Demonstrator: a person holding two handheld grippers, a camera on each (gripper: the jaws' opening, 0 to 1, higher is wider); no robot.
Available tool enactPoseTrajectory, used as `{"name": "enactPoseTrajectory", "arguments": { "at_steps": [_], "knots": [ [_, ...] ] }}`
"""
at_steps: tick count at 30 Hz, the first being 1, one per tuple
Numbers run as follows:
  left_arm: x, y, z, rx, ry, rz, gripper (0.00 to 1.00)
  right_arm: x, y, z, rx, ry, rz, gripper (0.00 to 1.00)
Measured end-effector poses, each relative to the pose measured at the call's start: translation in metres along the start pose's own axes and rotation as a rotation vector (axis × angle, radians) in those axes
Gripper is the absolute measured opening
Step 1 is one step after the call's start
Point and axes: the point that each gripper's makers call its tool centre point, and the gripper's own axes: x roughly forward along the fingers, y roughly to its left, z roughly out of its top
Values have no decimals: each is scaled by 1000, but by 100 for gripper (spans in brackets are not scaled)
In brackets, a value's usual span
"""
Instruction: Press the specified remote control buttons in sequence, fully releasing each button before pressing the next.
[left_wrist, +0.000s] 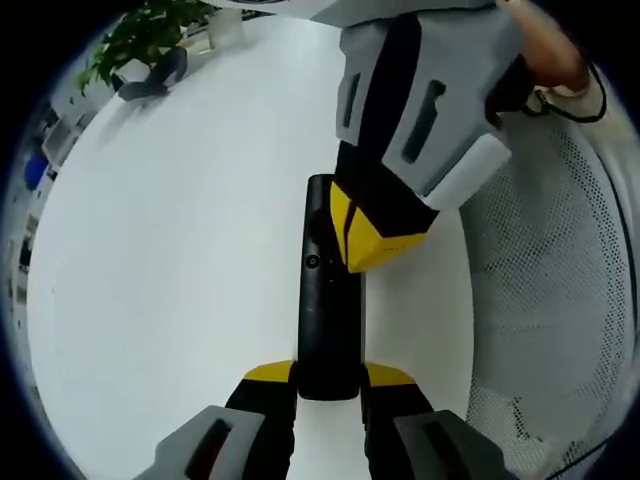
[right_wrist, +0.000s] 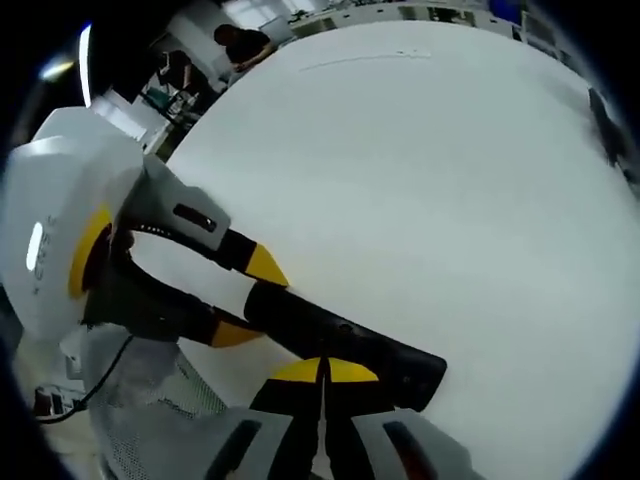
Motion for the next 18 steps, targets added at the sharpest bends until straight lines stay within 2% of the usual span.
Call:
{"name": "enactPoseTrajectory", "arguments": {
  "at_steps": [5, 10, 13, 18],
  "knots": [
    [0, 0, 0, -2, -15, 5, 23, 1, 0, -1, -17, 18, -7, 0],
    [1, 0, -1, 22, -23, 25, 23, 2, 1, -2, -32, 8, -10, 0],
    [1, 0, -1, 11, -32, 39, 23, 2, 2, -1, 52, -12, 12, 0],
    [1, -1, 0, 10, -18, 46, 23, 3, -2, 1, 78, -11, 46, 0]
  ]
}}
